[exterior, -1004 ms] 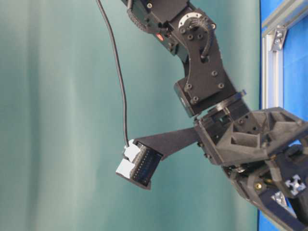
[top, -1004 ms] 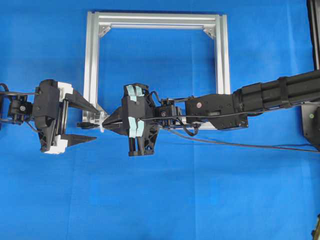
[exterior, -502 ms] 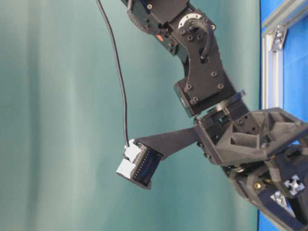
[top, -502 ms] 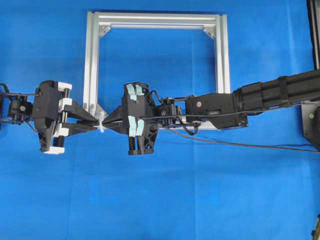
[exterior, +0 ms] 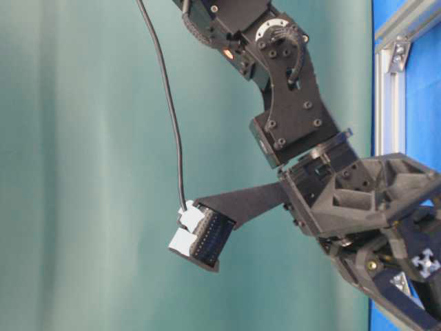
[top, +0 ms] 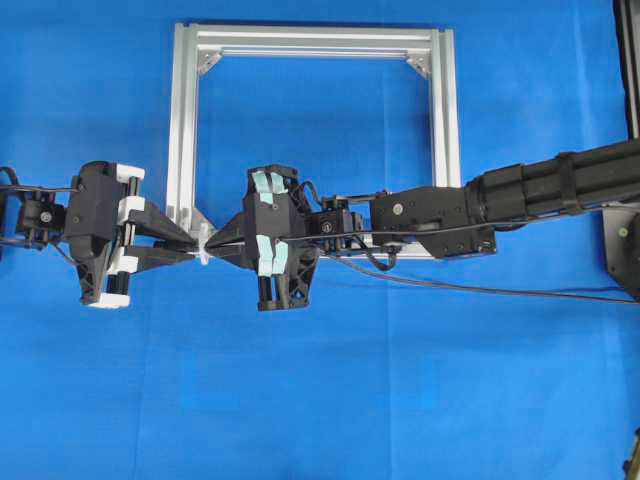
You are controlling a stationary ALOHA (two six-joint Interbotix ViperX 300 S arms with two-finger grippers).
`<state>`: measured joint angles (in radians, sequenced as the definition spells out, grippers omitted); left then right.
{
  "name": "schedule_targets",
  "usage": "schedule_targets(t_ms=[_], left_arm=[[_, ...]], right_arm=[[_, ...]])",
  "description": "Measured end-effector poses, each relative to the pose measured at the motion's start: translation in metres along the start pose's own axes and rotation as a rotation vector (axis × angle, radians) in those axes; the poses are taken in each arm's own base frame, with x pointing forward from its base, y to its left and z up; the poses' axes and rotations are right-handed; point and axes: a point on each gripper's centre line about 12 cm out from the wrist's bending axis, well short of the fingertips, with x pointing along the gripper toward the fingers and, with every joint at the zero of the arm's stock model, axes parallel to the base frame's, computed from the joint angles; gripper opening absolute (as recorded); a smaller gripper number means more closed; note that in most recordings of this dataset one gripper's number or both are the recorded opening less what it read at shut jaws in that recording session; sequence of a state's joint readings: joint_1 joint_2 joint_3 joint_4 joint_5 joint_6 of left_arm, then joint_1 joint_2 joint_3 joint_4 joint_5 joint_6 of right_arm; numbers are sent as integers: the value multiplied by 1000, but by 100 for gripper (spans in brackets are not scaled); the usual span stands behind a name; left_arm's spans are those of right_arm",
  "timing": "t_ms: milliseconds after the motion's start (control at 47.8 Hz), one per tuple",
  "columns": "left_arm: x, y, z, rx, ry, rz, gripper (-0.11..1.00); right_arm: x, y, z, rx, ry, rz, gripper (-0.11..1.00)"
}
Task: Insert the wire through the string loop located on the left side.
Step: 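Open the right gripper and pull the cable leftward with the left gripper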
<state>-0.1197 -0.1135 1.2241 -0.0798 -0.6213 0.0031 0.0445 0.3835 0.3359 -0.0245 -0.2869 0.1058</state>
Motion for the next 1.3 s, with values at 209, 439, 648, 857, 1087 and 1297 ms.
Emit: schedule_targets(t_ms=[209,439,648,857,1087,1297], left_arm=[[0,0,0,-1,1,1,15],[0,0,0,-1,1,1,15],[0,1,0,-1,1,3,15],[-7,1,1,-1,-8,2,15],[-36,2,-5,-4,5,-4,15],[-67,3,-12,-10,10,-13,15]], right_arm=[[0,0,-1,9,8,-1,27],[-1,3,-6,4,30,4,86],[-1,5,-8,4,36,7,96],[-1,5,-8,6,36,6,96],[-1,5,-7,5,35,7,96],[-1,5,-8,5,36,7,96]])
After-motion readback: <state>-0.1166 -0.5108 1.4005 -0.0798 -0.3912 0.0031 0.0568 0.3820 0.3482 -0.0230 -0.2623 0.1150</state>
